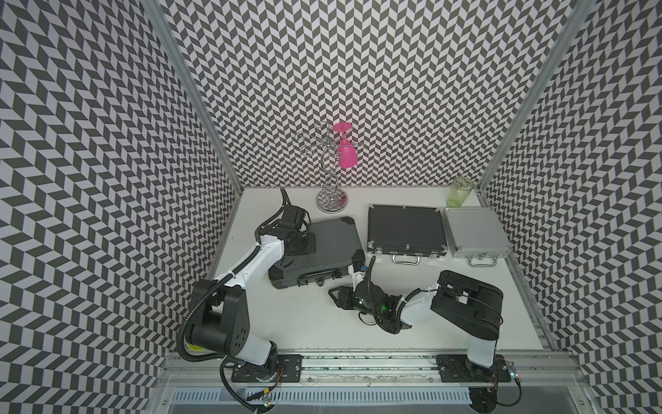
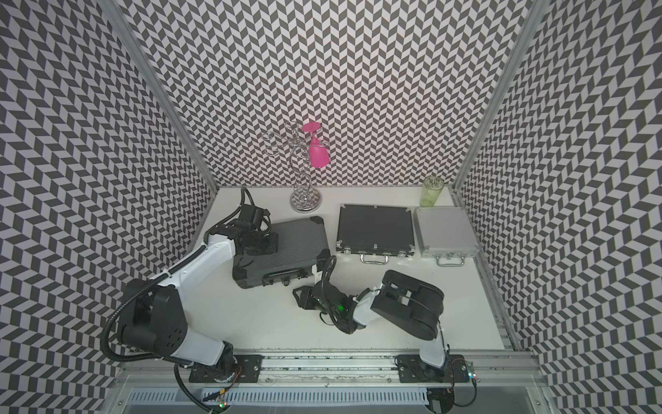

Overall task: Close the poker set cases
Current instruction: Fasten the fastener on the poker set case.

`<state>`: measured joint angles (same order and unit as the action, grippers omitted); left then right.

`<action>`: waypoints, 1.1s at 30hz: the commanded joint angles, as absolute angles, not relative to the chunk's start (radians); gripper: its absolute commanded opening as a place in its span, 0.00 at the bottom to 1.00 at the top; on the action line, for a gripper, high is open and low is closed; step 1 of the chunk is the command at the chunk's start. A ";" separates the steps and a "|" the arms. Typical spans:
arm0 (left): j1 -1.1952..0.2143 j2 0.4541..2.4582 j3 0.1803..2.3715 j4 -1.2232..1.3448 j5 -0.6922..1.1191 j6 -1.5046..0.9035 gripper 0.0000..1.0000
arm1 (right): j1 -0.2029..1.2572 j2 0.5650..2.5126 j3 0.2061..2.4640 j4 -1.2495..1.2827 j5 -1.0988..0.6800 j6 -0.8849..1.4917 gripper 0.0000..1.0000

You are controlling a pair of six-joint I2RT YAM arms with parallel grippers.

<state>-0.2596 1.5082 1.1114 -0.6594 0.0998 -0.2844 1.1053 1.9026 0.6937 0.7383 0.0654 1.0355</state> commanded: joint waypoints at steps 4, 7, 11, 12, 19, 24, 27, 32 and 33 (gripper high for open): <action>-0.264 1.505 1.173 -0.686 0.084 -0.276 0.02 | 1.120 1.869 0.680 0.825 0.090 1.166 0.41; -0.275 1.498 1.184 -0.701 0.076 -0.278 0.01 | 1.126 1.863 0.685 0.826 0.083 1.191 0.41; -0.283 1.477 1.186 -0.704 0.065 -0.282 0.02 | 1.135 1.865 0.701 0.822 0.087 1.206 0.43; -0.282 1.474 1.187 -0.706 0.061 -0.282 0.02 | 1.138 1.873 0.711 0.816 0.087 1.211 0.43; -0.279 1.489 1.183 -0.709 0.018 -0.277 0.04 | 1.148 1.846 0.705 0.797 0.149 1.205 0.47; -0.245 1.468 1.203 -0.681 -0.014 -0.269 0.22 | 1.149 1.770 0.725 0.687 0.133 1.040 0.63; -0.236 1.455 1.242 -0.638 -0.061 -0.258 0.41 | 1.157 1.769 0.739 0.655 0.104 0.980 0.66; -0.151 1.447 1.265 -0.507 -0.032 -0.232 0.99 | 1.173 1.757 0.726 0.653 0.089 0.940 0.67; -0.127 1.458 1.275 -0.496 -0.003 -0.232 0.99 | 1.174 1.756 0.726 0.649 0.088 0.932 0.67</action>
<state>-0.1810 1.4742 1.2411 -0.5919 -0.0216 -0.2512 1.1633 1.7794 0.7246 0.6498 0.0975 0.9890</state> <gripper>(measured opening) 0.955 0.667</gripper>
